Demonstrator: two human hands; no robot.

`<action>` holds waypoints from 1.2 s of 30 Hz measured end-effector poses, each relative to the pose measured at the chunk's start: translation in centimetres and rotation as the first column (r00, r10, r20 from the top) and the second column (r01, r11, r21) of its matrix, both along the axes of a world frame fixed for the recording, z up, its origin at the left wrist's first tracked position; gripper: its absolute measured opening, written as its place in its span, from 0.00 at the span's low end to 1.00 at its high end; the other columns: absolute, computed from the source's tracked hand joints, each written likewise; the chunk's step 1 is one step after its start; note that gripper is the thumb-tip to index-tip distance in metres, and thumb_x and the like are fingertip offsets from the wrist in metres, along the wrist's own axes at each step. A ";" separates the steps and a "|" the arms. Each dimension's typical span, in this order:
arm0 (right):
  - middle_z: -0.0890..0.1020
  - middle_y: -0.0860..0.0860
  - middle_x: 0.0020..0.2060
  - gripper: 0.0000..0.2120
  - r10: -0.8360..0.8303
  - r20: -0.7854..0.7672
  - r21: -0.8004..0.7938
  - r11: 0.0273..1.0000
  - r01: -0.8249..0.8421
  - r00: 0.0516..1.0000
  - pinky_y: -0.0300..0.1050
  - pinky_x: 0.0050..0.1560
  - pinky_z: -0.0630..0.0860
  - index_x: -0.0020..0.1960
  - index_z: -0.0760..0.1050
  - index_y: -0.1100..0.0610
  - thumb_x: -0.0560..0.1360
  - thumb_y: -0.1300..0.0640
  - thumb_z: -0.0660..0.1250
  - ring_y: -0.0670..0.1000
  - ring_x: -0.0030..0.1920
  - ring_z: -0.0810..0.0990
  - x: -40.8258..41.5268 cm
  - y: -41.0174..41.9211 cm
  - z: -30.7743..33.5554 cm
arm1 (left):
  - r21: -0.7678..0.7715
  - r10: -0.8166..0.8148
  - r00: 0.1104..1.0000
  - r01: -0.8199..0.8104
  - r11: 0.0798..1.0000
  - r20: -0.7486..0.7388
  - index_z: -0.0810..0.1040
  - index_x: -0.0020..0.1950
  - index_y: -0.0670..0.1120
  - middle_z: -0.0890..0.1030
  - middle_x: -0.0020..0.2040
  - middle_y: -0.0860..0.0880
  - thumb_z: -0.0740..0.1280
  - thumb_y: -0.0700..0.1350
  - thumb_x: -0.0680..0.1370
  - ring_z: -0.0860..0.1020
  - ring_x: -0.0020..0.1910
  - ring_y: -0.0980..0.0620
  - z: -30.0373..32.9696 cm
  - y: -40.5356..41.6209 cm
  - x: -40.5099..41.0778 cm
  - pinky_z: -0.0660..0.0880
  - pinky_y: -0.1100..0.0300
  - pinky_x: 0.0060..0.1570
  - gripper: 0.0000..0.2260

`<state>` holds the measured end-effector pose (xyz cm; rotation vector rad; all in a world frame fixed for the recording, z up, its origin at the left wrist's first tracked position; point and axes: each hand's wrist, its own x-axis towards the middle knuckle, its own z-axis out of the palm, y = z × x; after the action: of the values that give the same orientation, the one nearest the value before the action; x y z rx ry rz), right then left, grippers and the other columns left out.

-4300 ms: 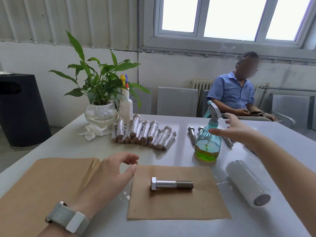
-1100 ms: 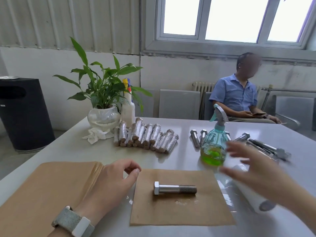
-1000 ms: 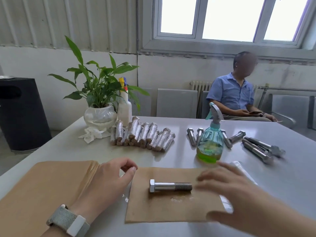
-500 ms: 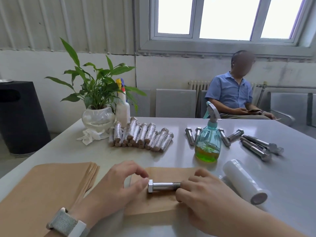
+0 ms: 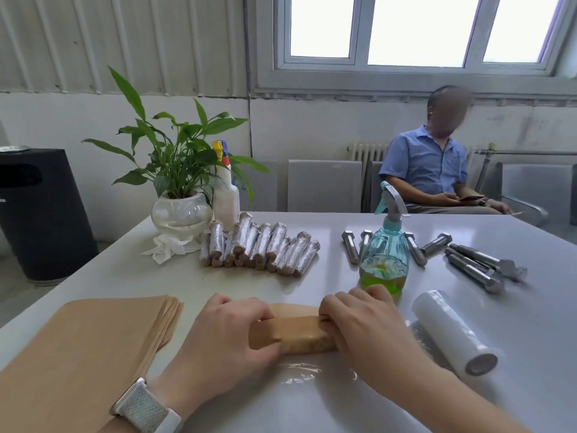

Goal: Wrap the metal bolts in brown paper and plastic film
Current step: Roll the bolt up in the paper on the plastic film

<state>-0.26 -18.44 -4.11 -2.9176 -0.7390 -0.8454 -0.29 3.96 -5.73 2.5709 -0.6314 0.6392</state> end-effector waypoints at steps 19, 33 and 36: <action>0.80 0.43 0.44 0.06 0.066 -0.196 0.116 0.992 -0.043 0.978 0.47 0.47 0.70 0.44 0.81 0.47 0.74 0.45 0.70 0.48 0.48 0.79 -0.2 -1.4 -0.8 | 0.179 0.310 0.939 -0.283 0.942 -0.149 0.68 0.32 0.52 0.72 0.29 0.55 0.65 0.58 0.69 0.68 0.32 0.59 2.3 -3.2 1.8 0.60 0.57 0.44 0.13; 0.77 0.44 0.44 0.06 0.130 -0.356 0.256 0.966 -0.037 0.925 0.39 0.40 0.60 0.48 0.78 0.50 0.76 0.48 0.68 0.47 0.48 0.75 0.8 -1.4 -1.1 | 0.348 -0.090 0.991 0.049 0.936 0.102 0.81 0.37 0.56 0.80 0.34 0.59 0.64 0.51 0.71 0.78 0.35 0.56 0.8 -3.5 0.0 0.62 0.58 0.43 0.06; 0.74 0.42 0.41 0.06 0.157 -0.389 0.278 0.960 -0.047 0.908 0.39 0.42 0.62 0.47 0.78 0.52 0.75 0.50 0.69 0.45 0.44 0.71 1.0 -1.4 -0.9 | 0.332 -0.070 0.998 0.065 0.941 0.005 0.82 0.40 0.56 0.82 0.37 0.60 0.66 0.55 0.72 0.79 0.37 0.58 1.2 -3.2 0.1 0.60 0.61 0.44 0.06</action>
<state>0.75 -19.79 -5.05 -2.6525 -0.6744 -0.2752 -0.16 0.75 -4.58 2.8383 -0.8971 0.5734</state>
